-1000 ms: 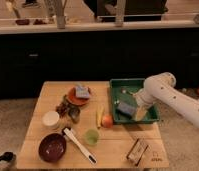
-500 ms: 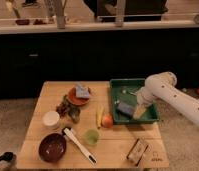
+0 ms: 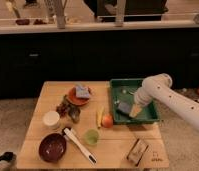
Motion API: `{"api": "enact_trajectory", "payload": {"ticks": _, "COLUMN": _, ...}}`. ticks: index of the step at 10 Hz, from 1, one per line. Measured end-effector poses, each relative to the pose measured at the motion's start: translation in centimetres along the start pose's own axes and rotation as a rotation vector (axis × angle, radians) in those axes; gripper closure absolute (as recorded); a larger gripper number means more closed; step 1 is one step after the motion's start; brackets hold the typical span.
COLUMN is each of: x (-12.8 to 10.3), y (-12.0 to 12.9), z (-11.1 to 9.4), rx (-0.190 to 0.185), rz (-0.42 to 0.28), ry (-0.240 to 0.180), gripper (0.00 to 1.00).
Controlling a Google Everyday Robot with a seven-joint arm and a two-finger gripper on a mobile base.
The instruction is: Place sponge in plastic cup
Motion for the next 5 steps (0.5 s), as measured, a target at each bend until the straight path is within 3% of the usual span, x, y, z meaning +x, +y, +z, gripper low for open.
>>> {"api": "enact_trajectory", "payload": {"ticks": 5, "x": -0.3, "y": 0.7, "z": 2.6, "rx": -0.013, "rz": 0.056, "ry": 0.003, "gripper": 0.2}}
